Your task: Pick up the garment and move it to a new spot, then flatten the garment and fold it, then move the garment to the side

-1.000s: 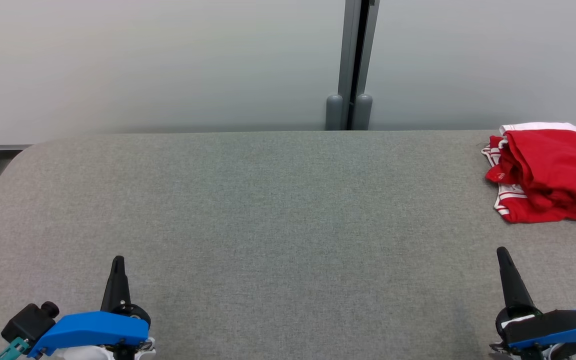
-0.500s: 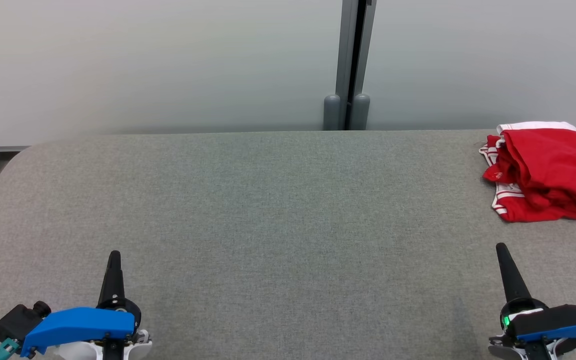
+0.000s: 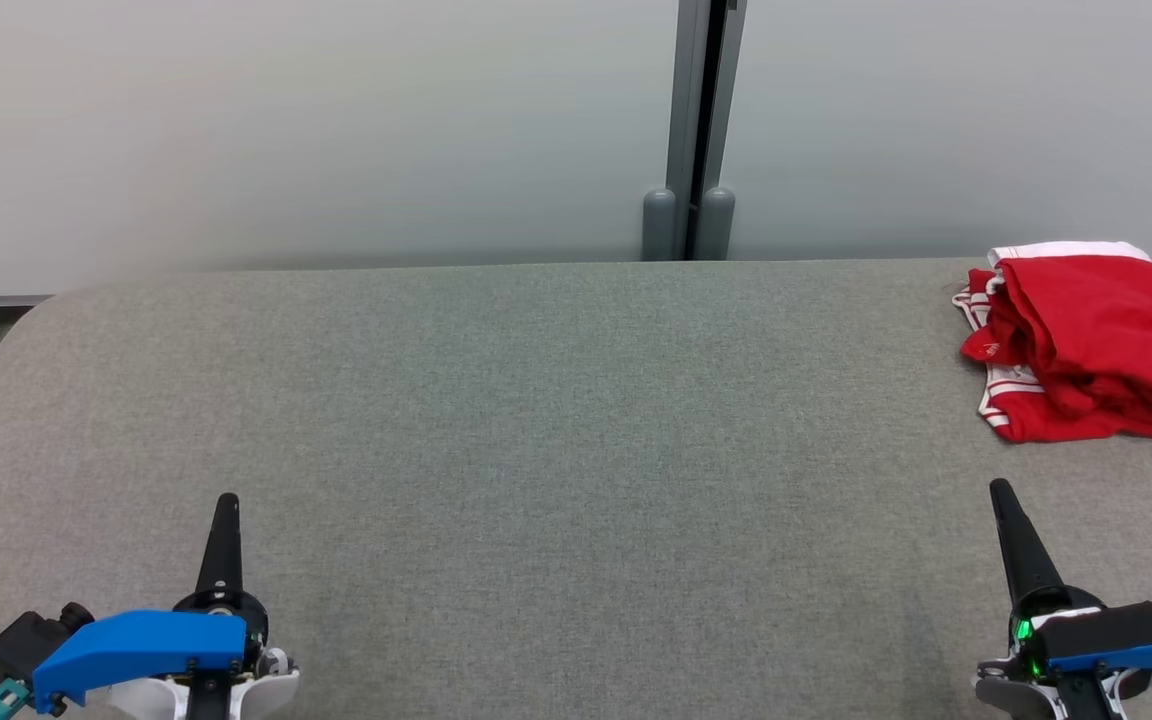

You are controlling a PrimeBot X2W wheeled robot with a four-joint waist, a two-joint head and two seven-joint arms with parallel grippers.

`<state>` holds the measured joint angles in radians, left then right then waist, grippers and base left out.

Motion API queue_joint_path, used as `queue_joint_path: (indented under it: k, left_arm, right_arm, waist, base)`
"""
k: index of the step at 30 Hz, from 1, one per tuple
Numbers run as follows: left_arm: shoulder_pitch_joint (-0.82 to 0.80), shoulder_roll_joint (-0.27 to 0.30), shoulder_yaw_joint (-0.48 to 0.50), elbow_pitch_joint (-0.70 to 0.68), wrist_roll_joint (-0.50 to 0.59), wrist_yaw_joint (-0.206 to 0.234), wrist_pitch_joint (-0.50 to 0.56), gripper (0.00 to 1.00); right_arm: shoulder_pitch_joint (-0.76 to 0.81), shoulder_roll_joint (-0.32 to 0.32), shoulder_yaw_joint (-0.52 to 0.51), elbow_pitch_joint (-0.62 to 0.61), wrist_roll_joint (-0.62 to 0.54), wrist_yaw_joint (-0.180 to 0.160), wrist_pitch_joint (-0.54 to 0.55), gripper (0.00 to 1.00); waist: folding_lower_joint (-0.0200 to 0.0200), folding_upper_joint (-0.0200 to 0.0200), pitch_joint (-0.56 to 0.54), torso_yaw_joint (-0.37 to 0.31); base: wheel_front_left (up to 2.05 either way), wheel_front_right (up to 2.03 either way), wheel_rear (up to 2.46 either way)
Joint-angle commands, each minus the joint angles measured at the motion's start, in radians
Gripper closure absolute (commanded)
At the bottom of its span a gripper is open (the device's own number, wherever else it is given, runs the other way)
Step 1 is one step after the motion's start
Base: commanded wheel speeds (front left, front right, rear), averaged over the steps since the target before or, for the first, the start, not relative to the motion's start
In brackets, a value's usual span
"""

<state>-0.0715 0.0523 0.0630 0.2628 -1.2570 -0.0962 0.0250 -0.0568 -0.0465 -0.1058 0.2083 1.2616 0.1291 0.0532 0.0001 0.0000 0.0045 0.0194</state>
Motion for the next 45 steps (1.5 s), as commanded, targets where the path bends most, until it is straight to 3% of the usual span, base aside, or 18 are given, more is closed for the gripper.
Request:
queue_joint_path:
  k: [1, 45]
  left_arm:
    - [-0.025, 0.000, 0.010, -0.010, -0.021, -0.006, 0.006, 1.00]
    - [-0.043, -0.003, 0.054, -0.020, -0.358, -0.040, 0.092, 1.00]
  right_arm:
    - [-0.021, -0.005, -0.004, -0.002, 0.024, 0.002, 0.005, 1.00]
    - [-0.059, -0.006, -0.010, 0.039, 0.354, 0.003, 0.063, 1.00]
  waist:
    - [-0.0001, 0.0000, 0.000, 0.000]
    - [-0.0001, 0.0000, -0.001, -0.019]
  base:
    - [0.00, 0.00, 0.00]
    - [0.00, 0.00, 0.00]
